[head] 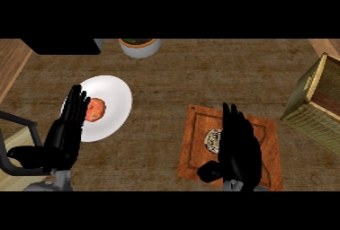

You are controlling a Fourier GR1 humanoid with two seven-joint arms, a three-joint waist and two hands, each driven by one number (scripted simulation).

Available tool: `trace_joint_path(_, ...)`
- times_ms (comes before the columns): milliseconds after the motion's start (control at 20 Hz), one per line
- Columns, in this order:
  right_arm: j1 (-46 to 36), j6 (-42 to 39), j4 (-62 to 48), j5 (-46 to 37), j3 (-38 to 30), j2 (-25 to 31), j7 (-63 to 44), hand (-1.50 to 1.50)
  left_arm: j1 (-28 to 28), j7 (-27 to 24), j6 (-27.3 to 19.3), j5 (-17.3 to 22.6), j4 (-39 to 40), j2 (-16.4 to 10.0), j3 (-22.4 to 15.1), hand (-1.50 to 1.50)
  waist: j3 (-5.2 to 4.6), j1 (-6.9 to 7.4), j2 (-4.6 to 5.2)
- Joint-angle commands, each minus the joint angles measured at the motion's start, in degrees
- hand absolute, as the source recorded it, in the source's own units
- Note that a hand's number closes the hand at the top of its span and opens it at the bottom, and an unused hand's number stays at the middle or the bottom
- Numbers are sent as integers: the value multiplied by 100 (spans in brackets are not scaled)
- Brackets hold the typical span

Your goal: Pick the cupcake from the cutting board and place it in the basket

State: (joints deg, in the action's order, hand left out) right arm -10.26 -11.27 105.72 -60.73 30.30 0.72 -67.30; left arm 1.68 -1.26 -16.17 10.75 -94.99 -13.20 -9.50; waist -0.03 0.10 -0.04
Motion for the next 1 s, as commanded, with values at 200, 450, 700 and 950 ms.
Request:
trace_joint_path(200,-205,112,-291,47,21,-69,-1014,-150,-64,-158,223,16,53,67,117,0,0,13,0)
trace_joint_path(450,-100,837,-1184,-39,26,-69,-566,-150,-204,-166,249,-72,18,71,164,0,2,39,6)
trace_joint_path(700,-38,524,-1081,117,-144,-69,-624,-150,86,-24,-12,-350,106,360,-7,0,2,-4,4)
trace_joint_path(950,-250,818,-1558,269,-171,-69,-439,-150,32,-3,183,-280,86,275,191,0,2,15,8)
